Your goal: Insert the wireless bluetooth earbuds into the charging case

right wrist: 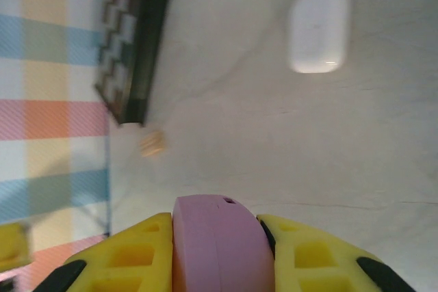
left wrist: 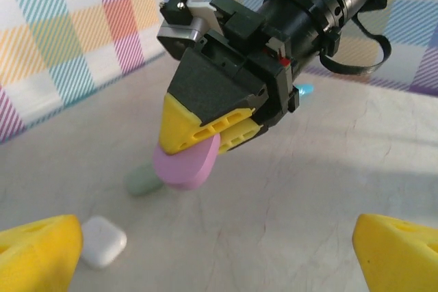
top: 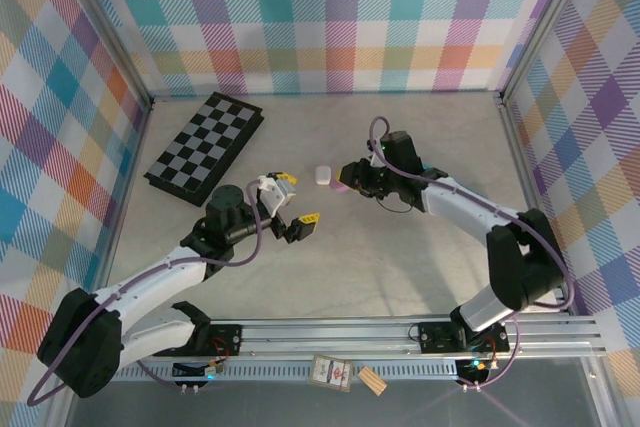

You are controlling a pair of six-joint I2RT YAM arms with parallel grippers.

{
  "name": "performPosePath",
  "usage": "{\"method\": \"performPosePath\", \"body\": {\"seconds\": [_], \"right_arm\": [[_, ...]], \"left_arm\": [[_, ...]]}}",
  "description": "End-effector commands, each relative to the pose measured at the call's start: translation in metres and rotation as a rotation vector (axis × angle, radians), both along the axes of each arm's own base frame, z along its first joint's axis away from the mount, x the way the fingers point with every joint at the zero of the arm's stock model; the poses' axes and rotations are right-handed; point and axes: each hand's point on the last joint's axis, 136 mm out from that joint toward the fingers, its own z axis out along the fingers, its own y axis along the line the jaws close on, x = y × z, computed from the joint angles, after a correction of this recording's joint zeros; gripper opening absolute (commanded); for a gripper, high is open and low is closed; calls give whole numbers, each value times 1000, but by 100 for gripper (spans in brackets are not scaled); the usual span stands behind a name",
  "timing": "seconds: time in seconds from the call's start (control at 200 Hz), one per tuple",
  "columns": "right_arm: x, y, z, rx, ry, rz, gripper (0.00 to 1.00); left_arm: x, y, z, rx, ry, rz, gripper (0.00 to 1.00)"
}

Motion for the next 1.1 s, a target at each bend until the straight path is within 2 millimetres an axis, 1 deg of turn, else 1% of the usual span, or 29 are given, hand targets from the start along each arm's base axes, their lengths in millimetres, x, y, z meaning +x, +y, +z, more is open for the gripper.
{"method": "performPosePath", "body": {"seconds": [0.0, 0.125, 0.23, 0.35, 0.435, 0.545, 0.625, 0.7, 0.8, 0.86, 0.96, 1.095], "right_arm": [[5, -13, -35, -105, 21, -29, 10], [6, -16, -65, -147, 78, -43, 12], [5, -21, -82, -185, 104, -54, 14], [3, -28, -99, -240, 134, -64, 16], [1, -32, -107, -269, 147, -63, 23], [1, -40, -111, -316, 143, -73, 37], [3, -47, -105, -353, 117, -82, 50], [6, -55, -92, -391, 72, -98, 61], [10, -72, -72, -465, 10, -129, 70], [13, -84, -55, -505, -48, -151, 76], [18, -105, -29, -567, -150, -182, 81], [23, -142, 5, -670, -342, -239, 91]], "left_arm": [[-8, 9, -30, 119, 69, 14, 100], [-8, 11, -39, 155, 103, 22, 100], [-10, 11, -47, 177, 131, 11, 100], [-8, 11, -45, 167, 123, 21, 100], [-5, 12, -42, 156, 112, 41, 100], [6, 19, -38, 128, 87, 117, 100], [16, 27, -33, 110, 70, 181, 100], [26, 39, -26, 95, 46, 254, 100], [42, 63, -16, 78, 1, 385, 100], [51, 81, -11, 67, -20, 468, 100], [63, 115, -13, 47, -35, 607, 100], [73, 157, -28, 30, -36, 758, 100]]}}
